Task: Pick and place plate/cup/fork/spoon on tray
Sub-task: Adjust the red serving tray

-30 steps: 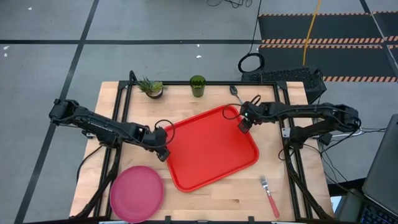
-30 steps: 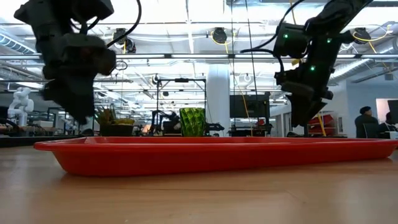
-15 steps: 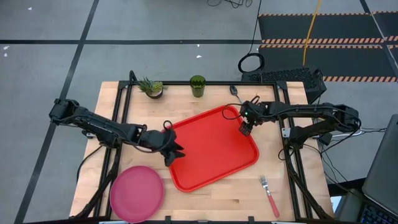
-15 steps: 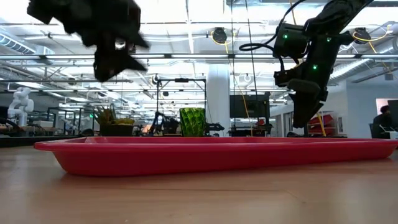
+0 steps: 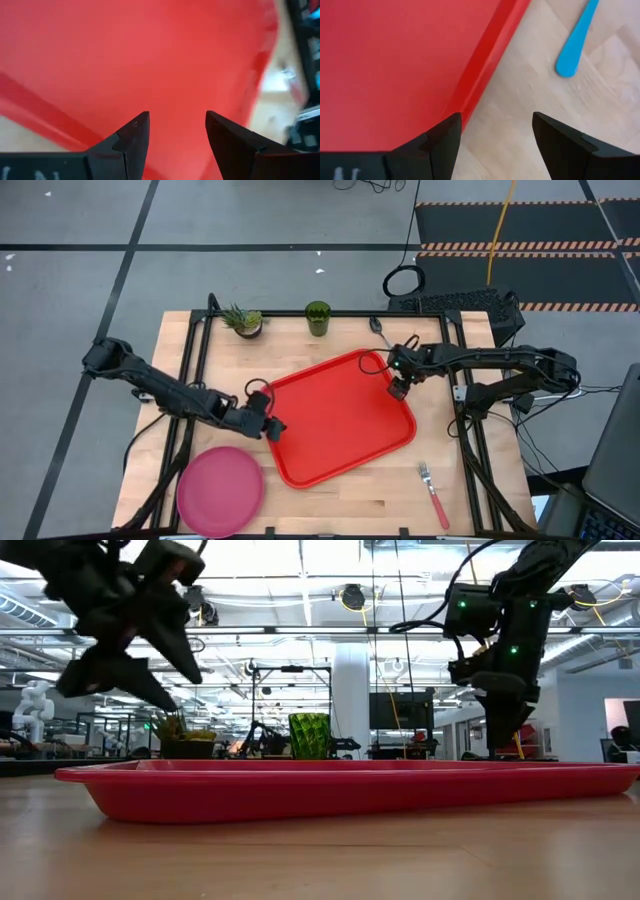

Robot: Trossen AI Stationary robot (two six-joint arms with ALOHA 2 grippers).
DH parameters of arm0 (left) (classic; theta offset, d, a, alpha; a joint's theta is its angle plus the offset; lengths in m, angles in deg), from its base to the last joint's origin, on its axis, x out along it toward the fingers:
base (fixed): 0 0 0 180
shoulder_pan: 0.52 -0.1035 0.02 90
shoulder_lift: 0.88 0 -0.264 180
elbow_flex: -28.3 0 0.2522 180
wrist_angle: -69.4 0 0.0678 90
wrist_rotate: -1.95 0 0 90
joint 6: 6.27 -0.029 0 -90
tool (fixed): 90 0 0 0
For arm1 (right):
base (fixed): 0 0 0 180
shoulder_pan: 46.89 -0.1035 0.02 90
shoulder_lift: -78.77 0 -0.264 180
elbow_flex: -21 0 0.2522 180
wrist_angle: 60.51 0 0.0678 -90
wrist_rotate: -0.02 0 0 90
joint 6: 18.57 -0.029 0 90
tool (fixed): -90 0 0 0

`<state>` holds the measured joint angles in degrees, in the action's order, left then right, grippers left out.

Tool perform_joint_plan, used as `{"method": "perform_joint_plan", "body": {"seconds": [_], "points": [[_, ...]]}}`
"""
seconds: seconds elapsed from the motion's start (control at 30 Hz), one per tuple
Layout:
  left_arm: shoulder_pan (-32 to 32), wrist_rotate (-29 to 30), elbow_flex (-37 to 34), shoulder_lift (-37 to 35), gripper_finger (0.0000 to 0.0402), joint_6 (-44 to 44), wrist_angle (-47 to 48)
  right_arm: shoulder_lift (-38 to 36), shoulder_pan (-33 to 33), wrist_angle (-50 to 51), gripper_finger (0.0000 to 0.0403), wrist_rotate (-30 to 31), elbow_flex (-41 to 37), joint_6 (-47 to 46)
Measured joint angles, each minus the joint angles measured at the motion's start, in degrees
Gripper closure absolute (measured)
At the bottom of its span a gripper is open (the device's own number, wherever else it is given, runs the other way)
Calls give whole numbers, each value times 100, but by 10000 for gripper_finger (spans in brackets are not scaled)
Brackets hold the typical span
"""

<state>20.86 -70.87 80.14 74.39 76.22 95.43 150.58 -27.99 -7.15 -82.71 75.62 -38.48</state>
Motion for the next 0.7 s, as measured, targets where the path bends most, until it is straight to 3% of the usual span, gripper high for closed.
{"method": "perform_joint_plan", "body": {"seconds": [0.4,0.7], "points": [[63,98,3,573,206,1303,-393,-2,0,125,165,11,-2,499],[65,-565,67,727,206,2018,-102,-2,0,77,165,39,-4,886]]}}
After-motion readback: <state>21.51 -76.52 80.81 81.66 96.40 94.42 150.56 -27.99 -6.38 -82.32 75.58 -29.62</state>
